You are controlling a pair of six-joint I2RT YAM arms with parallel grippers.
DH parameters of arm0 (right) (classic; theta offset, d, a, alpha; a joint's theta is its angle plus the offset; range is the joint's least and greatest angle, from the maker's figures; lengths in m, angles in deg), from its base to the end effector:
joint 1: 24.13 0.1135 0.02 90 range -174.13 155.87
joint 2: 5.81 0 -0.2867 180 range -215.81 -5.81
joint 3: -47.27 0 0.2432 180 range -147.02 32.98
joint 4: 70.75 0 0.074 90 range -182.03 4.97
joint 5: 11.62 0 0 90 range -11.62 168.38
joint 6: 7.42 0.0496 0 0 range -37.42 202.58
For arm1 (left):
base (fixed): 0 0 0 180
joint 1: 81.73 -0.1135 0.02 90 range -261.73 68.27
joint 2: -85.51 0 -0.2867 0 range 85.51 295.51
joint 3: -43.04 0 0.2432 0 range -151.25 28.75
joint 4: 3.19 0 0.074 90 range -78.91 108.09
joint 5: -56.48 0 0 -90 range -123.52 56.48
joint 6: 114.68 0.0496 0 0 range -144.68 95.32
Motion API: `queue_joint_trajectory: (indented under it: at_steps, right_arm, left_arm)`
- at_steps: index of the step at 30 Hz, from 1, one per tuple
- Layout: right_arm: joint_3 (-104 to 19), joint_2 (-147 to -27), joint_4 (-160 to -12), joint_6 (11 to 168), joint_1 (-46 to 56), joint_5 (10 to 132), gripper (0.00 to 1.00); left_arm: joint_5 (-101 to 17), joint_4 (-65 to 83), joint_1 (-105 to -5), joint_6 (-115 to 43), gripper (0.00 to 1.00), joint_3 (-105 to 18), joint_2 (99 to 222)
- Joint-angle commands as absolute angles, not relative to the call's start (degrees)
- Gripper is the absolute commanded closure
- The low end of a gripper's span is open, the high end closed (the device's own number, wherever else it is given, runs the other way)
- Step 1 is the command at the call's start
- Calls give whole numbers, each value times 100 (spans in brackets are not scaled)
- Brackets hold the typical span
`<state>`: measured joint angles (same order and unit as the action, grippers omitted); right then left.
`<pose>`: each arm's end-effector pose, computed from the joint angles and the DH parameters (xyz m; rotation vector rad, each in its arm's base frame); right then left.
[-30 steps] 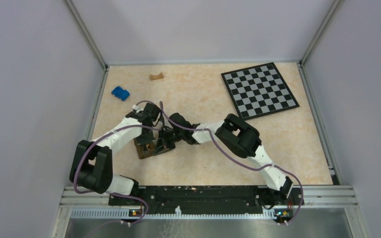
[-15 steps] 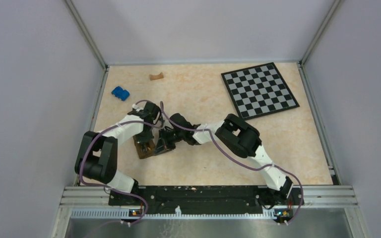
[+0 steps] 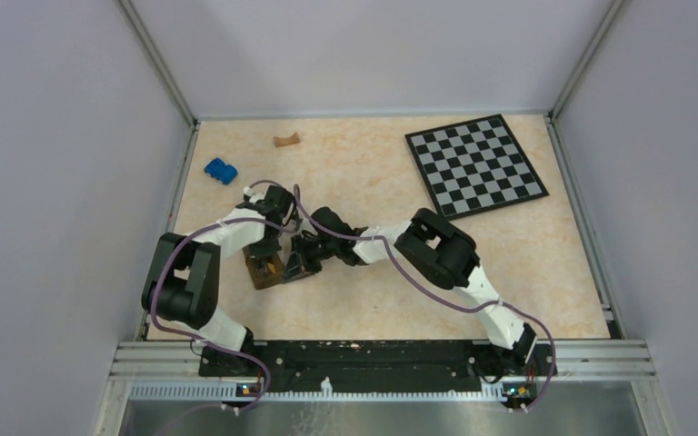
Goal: Fold the napkin into a case and place the utensils inside
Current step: Insert the fork into the folded napkin.
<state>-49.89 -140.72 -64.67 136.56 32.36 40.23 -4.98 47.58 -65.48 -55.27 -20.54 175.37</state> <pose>0.2565 0.4429 0.1083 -0.5472 2.5358 1.6700 0.2598 -0.0510 0.1779 -0.4136 2.6645 0.5074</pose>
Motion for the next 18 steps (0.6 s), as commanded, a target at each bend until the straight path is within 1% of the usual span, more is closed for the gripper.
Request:
queue_joint_trajectory:
  at_steps: [1, 7, 15, 16, 18]
  right_arm:
    - [-4845, -13818, -6648, 13409, 3216, 4163, 100]
    - [-4885, -13826, -6674, 13400, 3201, 4181, 100]
    - [-4913, -13803, -6761, 13335, 3205, 4207, 100]
    - [-4915, -13793, -6775, 13325, 3203, 4219, 100]
    - [-4927, -13762, -6825, 13268, 3203, 4242, 100]
  left_arm:
    - [-183, 4347, -6648, -5483, 100, -2082, 17555]
    - [-113, 4258, -6662, -5452, 100, -2147, 17528]
    - [-200, 4166, -6713, -5531, 100, -2154, 17810]
    - [-239, 4236, -6719, -5553, 97, -2174, 17849]
    - [-261, 4393, -6721, -5608, 89, -2211, 17876]
